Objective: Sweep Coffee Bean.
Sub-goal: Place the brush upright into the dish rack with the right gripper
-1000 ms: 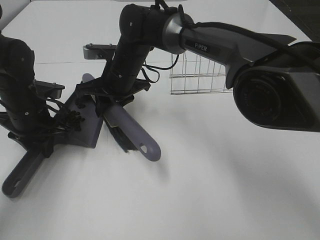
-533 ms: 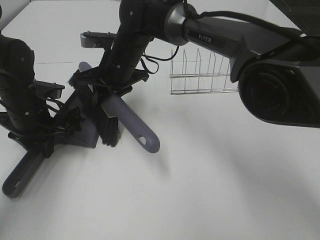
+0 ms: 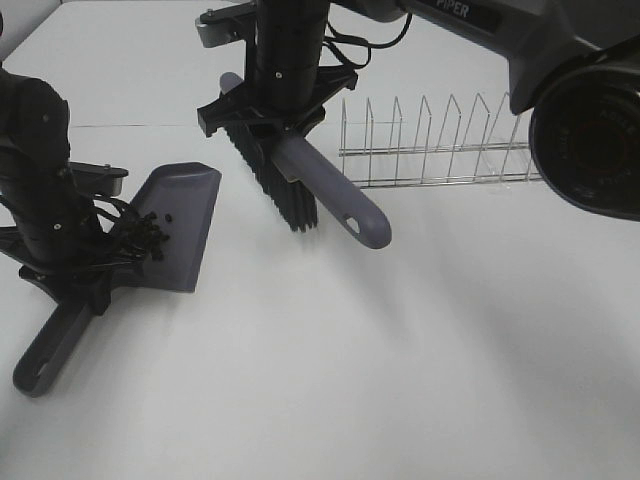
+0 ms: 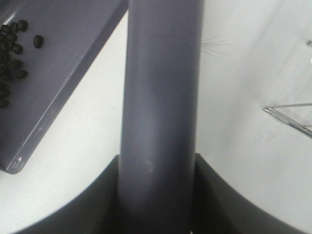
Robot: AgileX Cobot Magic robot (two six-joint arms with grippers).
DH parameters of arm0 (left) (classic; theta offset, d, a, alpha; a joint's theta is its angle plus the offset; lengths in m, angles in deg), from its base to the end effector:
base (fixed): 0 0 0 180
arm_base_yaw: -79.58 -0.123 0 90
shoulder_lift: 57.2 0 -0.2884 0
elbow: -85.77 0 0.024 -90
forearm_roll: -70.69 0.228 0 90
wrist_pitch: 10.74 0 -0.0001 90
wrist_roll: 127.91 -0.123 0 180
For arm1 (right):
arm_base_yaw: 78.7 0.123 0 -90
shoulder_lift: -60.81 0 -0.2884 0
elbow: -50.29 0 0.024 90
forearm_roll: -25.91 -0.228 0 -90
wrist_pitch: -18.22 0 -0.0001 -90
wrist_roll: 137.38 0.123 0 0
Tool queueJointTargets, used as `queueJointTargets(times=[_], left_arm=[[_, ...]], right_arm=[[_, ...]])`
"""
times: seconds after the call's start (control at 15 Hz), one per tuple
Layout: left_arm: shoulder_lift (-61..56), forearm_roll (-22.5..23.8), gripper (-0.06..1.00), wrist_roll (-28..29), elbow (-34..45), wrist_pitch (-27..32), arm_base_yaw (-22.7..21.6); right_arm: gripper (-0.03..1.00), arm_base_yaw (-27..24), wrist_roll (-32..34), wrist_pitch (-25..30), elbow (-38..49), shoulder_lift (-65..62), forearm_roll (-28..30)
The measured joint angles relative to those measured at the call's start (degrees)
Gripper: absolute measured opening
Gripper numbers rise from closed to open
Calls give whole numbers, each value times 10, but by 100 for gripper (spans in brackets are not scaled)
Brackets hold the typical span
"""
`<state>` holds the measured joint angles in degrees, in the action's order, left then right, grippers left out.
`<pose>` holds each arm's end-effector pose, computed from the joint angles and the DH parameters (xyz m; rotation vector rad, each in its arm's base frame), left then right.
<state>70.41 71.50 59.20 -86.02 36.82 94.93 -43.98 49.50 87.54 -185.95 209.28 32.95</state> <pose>0.3328 -0.0900 0.0819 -0.2368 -3.0764 -0.0331 0.4301 0.2808 0.1731 -0.7067 2.7073 0.0016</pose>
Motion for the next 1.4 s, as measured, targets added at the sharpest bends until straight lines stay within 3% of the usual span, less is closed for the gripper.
queueJointTargets(times=[0.27,0.73,1.07,1.13,1.4], left_arm=[[0,-13,33,21,0,-1,0],[-15,-15,34,23,4,-1,0],[-38,-17,33,23,5,1,-10],[-38,-28,33,23,5,1,-29],[-38,-36,33,30,5,0,-38]], right_arm=[[35,-5,1,9,0,-48,59],[35,-87,2,9,67,-154,-5],[35,-158,2,10,233,-284,-14],[35,-181,2,10,307,-332,-2],[35,-227,18,9,458,-387,-1]])
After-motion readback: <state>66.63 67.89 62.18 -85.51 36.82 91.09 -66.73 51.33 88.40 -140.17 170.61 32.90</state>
